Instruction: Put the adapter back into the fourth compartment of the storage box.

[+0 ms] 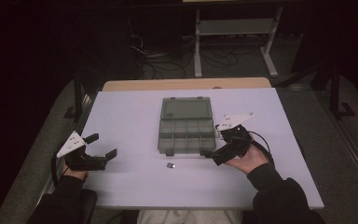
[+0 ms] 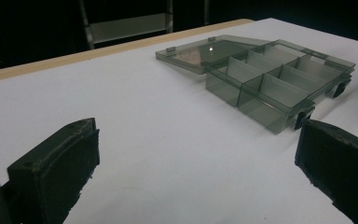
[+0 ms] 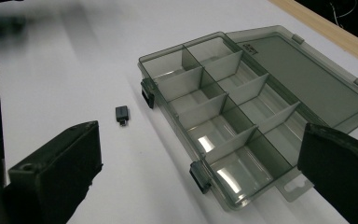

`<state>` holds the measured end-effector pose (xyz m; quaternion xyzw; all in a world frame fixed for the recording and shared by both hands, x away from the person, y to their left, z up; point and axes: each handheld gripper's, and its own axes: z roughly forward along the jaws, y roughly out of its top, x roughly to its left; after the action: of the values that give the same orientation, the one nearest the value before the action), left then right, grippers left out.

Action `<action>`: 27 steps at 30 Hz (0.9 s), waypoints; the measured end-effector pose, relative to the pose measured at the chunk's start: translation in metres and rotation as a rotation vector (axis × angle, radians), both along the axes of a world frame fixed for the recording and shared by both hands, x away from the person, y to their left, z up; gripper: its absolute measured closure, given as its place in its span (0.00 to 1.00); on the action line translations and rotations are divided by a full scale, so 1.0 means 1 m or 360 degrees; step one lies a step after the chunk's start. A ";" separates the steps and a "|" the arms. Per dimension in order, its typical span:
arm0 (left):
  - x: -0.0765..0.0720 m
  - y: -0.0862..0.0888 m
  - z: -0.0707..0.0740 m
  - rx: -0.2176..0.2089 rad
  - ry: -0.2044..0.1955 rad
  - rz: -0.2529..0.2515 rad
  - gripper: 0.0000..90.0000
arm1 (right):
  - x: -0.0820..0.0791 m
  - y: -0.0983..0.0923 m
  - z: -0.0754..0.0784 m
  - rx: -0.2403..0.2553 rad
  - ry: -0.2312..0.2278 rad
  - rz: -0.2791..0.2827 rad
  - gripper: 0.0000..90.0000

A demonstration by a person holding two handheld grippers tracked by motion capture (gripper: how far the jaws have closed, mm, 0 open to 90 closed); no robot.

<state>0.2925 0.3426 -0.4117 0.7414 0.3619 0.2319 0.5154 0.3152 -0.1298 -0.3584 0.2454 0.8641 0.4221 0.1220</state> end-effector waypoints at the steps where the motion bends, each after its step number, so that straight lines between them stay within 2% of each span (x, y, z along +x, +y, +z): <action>1: 0.000 0.000 0.000 0.0000 0.0000 0.0000 0.00 | 0.000 0.003 0.000 -0.0005 0.0003 0.0009 0.00; 27: 0.000 0.000 0.000 0.0004 0.0001 -0.0002 0.00 | 0.008 0.031 -0.007 -0.0069 0.0043 0.0115 0.00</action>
<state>0.2926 0.3427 -0.4118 0.7423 0.3613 0.2318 0.5145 0.3236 -0.0984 -0.3650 0.2171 0.8829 0.4041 0.1003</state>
